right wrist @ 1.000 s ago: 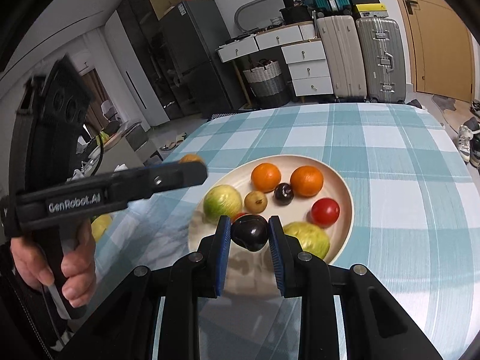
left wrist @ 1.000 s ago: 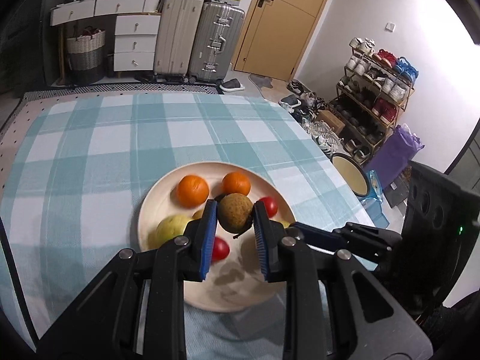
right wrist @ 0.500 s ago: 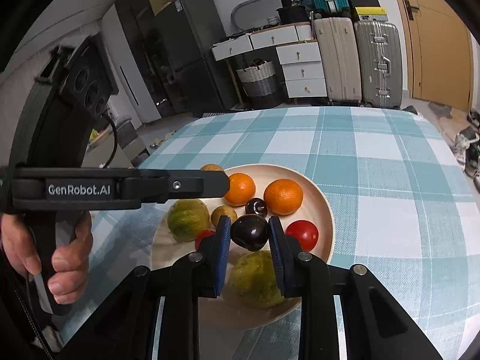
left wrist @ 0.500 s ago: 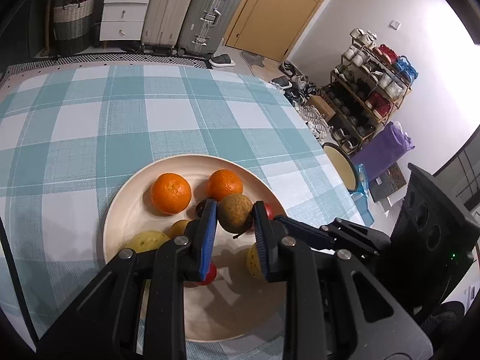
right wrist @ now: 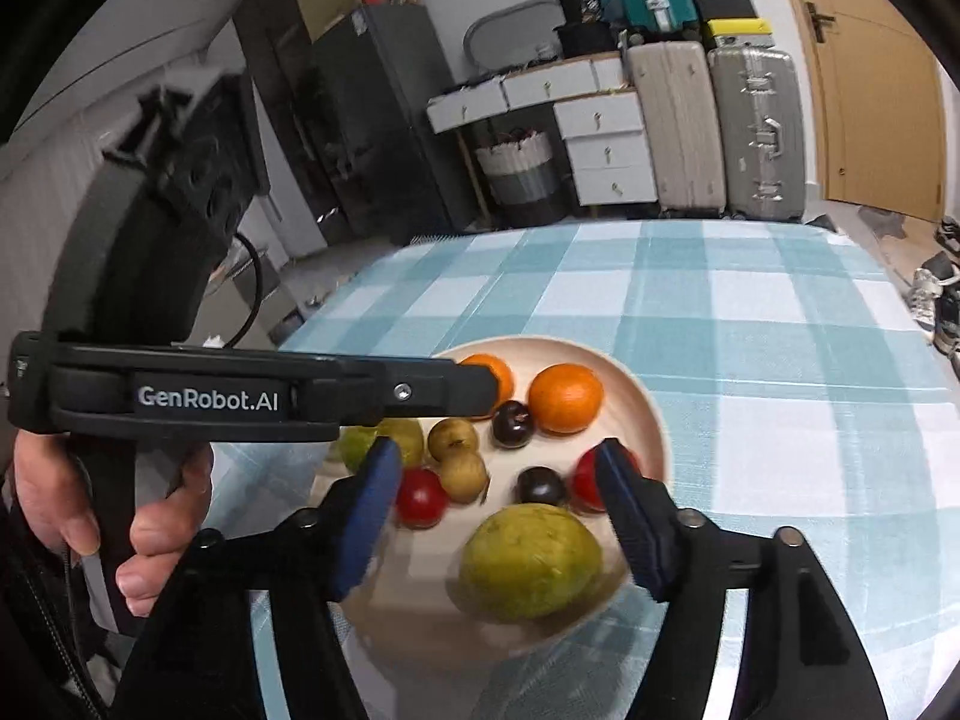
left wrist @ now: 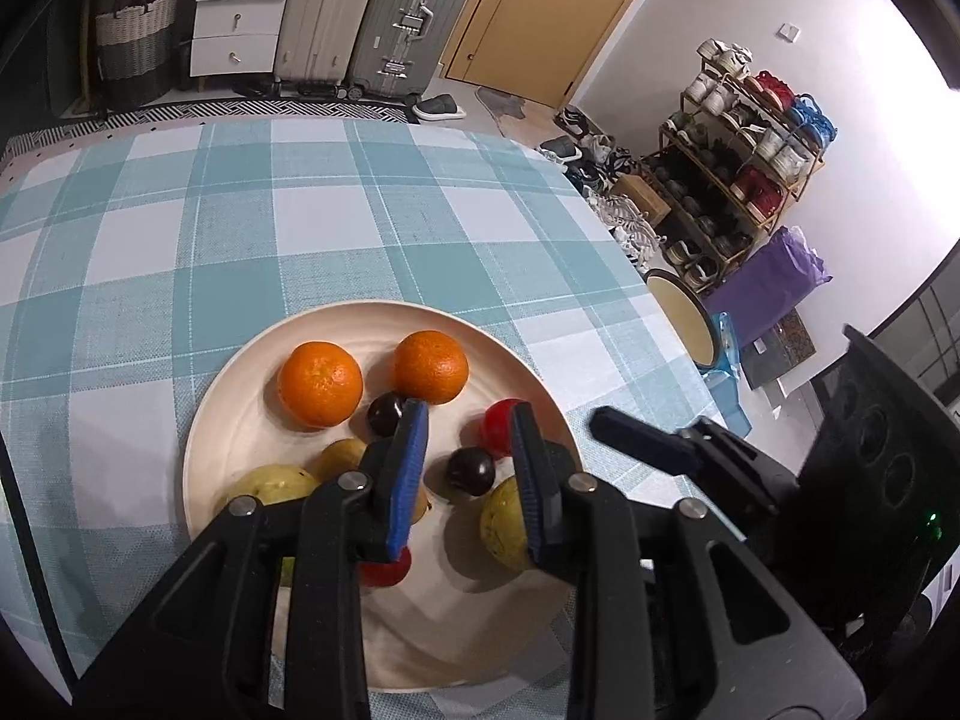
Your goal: Organize fruits
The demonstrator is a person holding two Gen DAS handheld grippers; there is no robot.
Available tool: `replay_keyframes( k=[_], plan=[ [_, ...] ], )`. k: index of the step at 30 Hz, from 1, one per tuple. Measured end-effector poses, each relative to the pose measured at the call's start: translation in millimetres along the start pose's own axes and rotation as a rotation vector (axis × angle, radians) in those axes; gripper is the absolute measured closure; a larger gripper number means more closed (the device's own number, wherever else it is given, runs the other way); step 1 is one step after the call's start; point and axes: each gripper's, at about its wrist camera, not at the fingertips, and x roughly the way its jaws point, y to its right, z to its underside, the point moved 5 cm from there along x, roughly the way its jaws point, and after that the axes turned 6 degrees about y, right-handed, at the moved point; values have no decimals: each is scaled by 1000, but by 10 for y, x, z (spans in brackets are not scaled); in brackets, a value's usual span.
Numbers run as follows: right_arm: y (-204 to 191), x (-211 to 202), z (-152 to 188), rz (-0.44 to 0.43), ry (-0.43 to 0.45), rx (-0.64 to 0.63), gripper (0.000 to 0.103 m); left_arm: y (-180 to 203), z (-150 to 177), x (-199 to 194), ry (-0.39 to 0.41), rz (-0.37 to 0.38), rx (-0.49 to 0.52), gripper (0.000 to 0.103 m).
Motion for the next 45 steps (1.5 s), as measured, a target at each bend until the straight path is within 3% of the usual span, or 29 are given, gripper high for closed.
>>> replay_keyframes(
  k=[2, 8, 17, 21, 26, 28, 29, 30, 37, 40, 45],
  plan=[
    [49, -100, 29, 10, 15, 20, 24, 8, -6, -57, 12, 5, 1, 78],
    [95, -418, 110, 24, 71, 58, 24, 48, 40, -316, 65, 7, -4, 77],
    [-121, -980, -25, 77, 221, -2, 16, 249, 155, -933, 179, -51, 51, 76],
    [-242, -1157, -97, 73, 264, -15, 11, 323, 258, -1198, 233, -104, 70, 63],
    [-445, -1345, -141, 72, 317, -53, 5, 379, 455, -1425, 266, -126, 64, 60],
    [-521, -1387, -157, 96, 341, -80, 3, 392, 528, -1527, 289, -147, 65, 47],
    [-550, -1411, -160, 114, 349, -95, 2, 392, 554, -1575, 301, -162, 63, 32],
    [-590, -1441, -165, 134, 360, -111, 1, 389, 583, -1648, 327, -190, 66, 24],
    [-738, -1575, -175, 151, 412, -130, 0, 340, 697, -1906, 425, -263, 80, 18],
    [-760, -1586, -150, 153, 418, -127, 0, 307, 770, -2017, 496, -368, 102, 2],
    [-819, -1601, -76, 169, 452, -164, 0, 279, 880, -2080, 552, -409, 142, 1]
  ],
)
